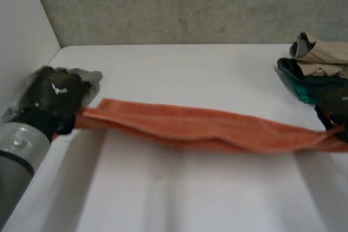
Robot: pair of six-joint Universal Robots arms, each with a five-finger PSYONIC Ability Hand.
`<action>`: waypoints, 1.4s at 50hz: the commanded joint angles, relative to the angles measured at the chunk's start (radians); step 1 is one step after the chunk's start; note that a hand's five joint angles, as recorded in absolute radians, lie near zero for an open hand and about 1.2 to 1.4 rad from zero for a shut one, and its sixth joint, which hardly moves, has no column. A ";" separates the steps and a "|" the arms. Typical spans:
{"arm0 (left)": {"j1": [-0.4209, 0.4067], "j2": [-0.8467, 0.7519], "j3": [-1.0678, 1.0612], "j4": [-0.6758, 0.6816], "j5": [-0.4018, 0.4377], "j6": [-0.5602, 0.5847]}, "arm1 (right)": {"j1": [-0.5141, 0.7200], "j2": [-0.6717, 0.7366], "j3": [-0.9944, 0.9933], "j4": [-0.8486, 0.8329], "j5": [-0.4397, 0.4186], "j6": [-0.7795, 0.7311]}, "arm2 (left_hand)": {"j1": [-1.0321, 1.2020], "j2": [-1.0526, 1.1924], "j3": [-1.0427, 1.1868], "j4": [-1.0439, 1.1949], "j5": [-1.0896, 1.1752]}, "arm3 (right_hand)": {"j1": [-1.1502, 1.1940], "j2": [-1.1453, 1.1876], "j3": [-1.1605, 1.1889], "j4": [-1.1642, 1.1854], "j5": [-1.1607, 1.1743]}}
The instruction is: Fold the laundry.
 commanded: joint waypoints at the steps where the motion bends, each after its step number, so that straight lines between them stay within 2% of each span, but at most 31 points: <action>1: 0.009 -0.219 0.016 -0.092 0.069 0.010 | 0.002 0.111 0.055 -0.010 0.018 -0.075 | 0.230 0.195 0.201 0.192 0.240 | 0.287 0.227 0.203 0.196 0.244; 3: 0.020 -0.318 0.067 -0.087 0.063 0.012 | 0.008 0.189 0.042 -0.033 0.040 -0.075 | 0.230 0.195 0.201 0.192 0.240 | 0.287 0.227 0.203 0.196 0.244; 4: 0.025 -0.347 0.088 -0.084 0.059 0.012 | 0.019 0.253 0.009 -0.059 0.076 -0.073 | 0.230 0.195 0.201 0.192 0.240 | 0.287 0.227 0.203 0.196 0.244; 8: 0.042 -0.488 0.234 -0.057 0.036 0.013 | 0.065 0.366 -0.117 -0.123 0.184 -0.055 | 0.230 0.195 0.201 0.192 0.240 | 0.287 0.227 0.203 0.196 0.244; 12: 0.043 -0.586 0.447 0.008 0.026 0.024 | 0.152 0.433 -0.310 -0.221 0.248 0.029 | 0.230 0.195 0.201 0.192 0.240 | 0.287 0.227 0.203 0.196 0.244; 15: 0.042 -0.628 0.632 0.087 0.027 0.047 | 0.186 0.450 -0.419 -0.295 0.256 0.086 | 0.230 0.195 0.201 0.192 0.240 | 0.287 0.227 0.203 0.196 0.244; 17: 0.043 -0.639 0.718 0.146 0.027 0.059 | 0.201 0.447 -0.510 -0.401 0.256 0.146 | 0.230 0.195 0.201 0.192 0.240 | 0.287 0.227 0.203 0.196 0.244; 20: 0.042 -0.642 0.878 0.344 0.027 0.073 | 0.211 0.418 -0.565 -0.623 0.255 0.241 | 0.230 0.195 0.201 0.192 0.240 | 0.287 0.227 0.203 0.196 0.244; 21: 0.043 -0.636 0.899 0.400 0.024 0.070 | 0.214 0.388 -0.556 -0.762 0.255 0.289 | 0.230 0.195 0.201 0.192 0.240 | 0.287 0.227 0.203 0.196 0.244; 25: 0.036 -0.626 0.924 0.545 0.006 0.059 | 0.215 0.323 -0.492 -1.060 0.264 0.372 | 0.230 0.195 0.201 0.192 0.240 | 0.287 0.227 0.203 0.196 0.244; 27: 0.031 -0.616 0.912 0.582 -0.017 0.056 | 0.217 0.311 -0.467 -1.107 0.258 0.375 | 0.230 0.195 0.201 0.192 0.240 | 0.287 0.227 0.203 0.196 0.244; 30: 0.032 -0.581 0.854 0.545 -0.063 0.052 | 0.220 0.311 -0.453 -1.086 0.255 0.375 | 0.230 0.195 0.201 0.192 0.240 | 0.287 0.227 0.203 0.196 0.244; 35: 0.034 -0.542 0.690 0.500 -0.076 0.006 | 0.230 0.329 -0.423 -0.946 0.236 0.376 | 0.230 0.195 0.201 0.192 0.240 | 0.287 0.227 0.203 0.196 0.244; 40: 0.029 -0.525 0.509 0.499 -0.071 -0.039 | 0.230 0.386 -0.349 -0.784 0.158 0.384 | 0.230 0.195 0.201 0.192 0.240 | 0.287 0.227 0.203 0.196 0.244; 44: 0.028 -0.533 0.394 0.499 -0.069 -0.039 | 0.224 0.413 -0.272 -0.731 0.121 0.389 | 0.230 0.195 0.201 0.192 0.240 | 0.287 0.227 0.203 0.196 0.244; 53: 0.037 -0.596 0.181 0.500 -0.066 -0.036 | 0.217 0.467 -0.113 -0.720 0.106 0.378 | 0.230 0.195 0.201 0.192 0.240 | 0.287 0.227 0.203 0.196 0.244; 60: 0.042 -0.614 0.110 0.508 -0.060 -0.034 | 0.212 0.456 0.012 -0.720 0.104 0.372 | 0.230 0.195 0.201 0.192 0.240 | 0.287 0.227 0.203 0.196 0.244; 62: 0.052 -0.629 0.102 0.513 -0.049 -0.031 | 0.211 0.455 0.027 -0.719 0.106 0.370 | 0.114 0.079 0.084 0.076 0.124 | 0.287 0.227 0.203 0.196 0.244; 64: 0.069 -0.637 0.101 0.516 -0.045 -0.030 | 0.189 0.444 0.045 -0.717 0.110 0.366 | -0.114 -0.149 -0.144 -0.152 -0.105 | 0.287 0.227 0.203 0.196 0.244; 65: 0.092 -0.642 0.099 0.519 -0.040 -0.030 | 0.177 0.437 0.051 -0.717 0.110 0.366 | -0.325 -0.360 -0.355 -0.363 -0.315 | 0.287 0.227 0.203 0.196 0.244; 66: 0.103 -0.645 0.099 0.520 -0.039 -0.030 | 0.168 0.432 0.058 -0.717 0.110 0.366 | -0.400 -0.435 -0.429 -0.438 -0.390 | 0.287 0.227 0.203 0.196 0.244; 70: 0.154 -0.649 0.102 0.531 -0.039 -0.030 | 0.132 0.410 0.067 -0.699 0.104 0.366 | -0.471 -0.506 -0.501 -0.509 -0.461 | 0.287 0.227 0.203 0.196 0.244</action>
